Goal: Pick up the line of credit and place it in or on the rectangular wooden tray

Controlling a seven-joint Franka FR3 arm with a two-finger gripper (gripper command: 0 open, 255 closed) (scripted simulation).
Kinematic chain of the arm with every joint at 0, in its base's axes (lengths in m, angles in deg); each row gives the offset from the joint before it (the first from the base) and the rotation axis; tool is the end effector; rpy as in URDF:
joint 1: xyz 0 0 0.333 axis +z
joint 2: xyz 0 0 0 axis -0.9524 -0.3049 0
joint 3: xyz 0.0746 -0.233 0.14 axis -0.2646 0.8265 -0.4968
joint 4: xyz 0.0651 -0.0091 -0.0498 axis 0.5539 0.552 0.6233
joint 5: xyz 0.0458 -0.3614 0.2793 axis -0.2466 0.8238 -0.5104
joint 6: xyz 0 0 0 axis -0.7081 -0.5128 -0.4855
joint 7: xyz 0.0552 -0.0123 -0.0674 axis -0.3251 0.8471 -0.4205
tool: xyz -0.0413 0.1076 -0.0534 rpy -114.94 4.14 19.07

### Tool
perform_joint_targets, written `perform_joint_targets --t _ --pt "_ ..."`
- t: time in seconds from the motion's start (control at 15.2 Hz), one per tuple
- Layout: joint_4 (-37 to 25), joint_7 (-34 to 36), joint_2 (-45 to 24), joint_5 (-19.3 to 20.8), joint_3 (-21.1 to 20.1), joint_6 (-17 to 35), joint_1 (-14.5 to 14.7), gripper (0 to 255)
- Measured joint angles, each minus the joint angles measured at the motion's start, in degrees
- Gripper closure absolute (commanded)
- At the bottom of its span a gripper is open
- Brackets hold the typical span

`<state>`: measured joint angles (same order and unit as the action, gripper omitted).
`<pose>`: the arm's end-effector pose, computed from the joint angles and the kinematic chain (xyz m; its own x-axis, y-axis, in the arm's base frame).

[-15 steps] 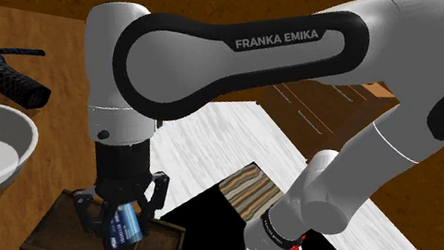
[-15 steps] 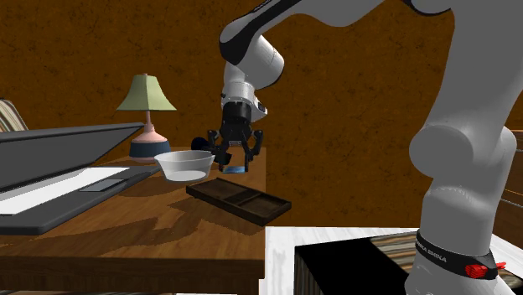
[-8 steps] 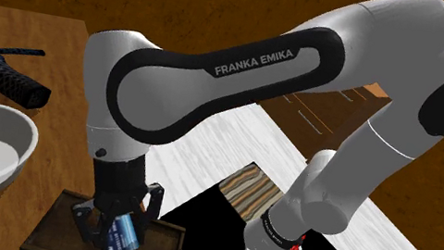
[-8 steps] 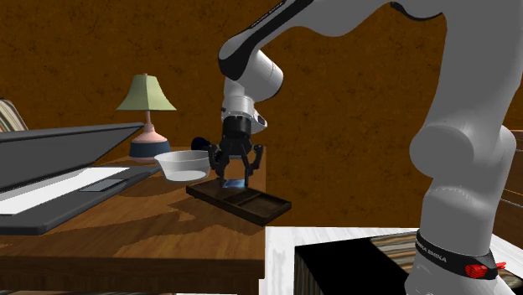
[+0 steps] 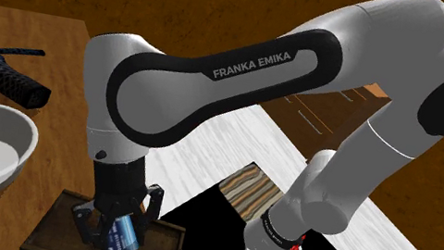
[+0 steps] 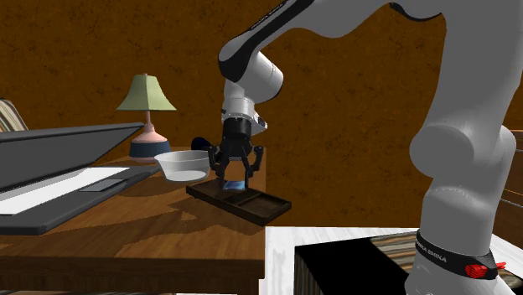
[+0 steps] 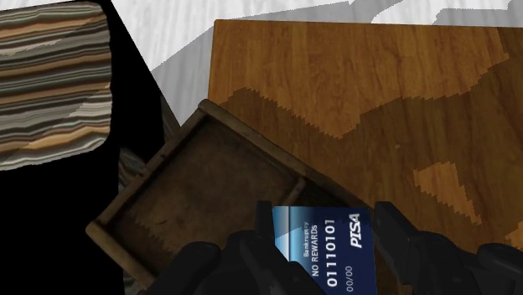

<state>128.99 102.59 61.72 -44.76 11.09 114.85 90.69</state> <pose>0.2834 0.4628 0.2774 0.8170 -0.1697 -0.5511 -0.2057 -0.9786 -0.0037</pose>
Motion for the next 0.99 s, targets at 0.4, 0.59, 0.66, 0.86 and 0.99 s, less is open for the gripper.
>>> perform_joint_targets --t 0.4,0.59,0.66,0.86,0.99 --pt "0.00 0.00 0.00 0.00 0.00 0.00 0.00 0" --pt "-3.21 0.29 0.54 1.07 1.11 -4.02 -1.05 0" --pt "-4.42 0.35 0.59 1.50 1.54 -5.47 -1.45 0" --pt "-5.46 0.56 0.82 1.73 1.81 -6.82 -1.69 0" --pt "-5.58 0.58 0.81 1.77 1.84 -6.96 -1.72 0"
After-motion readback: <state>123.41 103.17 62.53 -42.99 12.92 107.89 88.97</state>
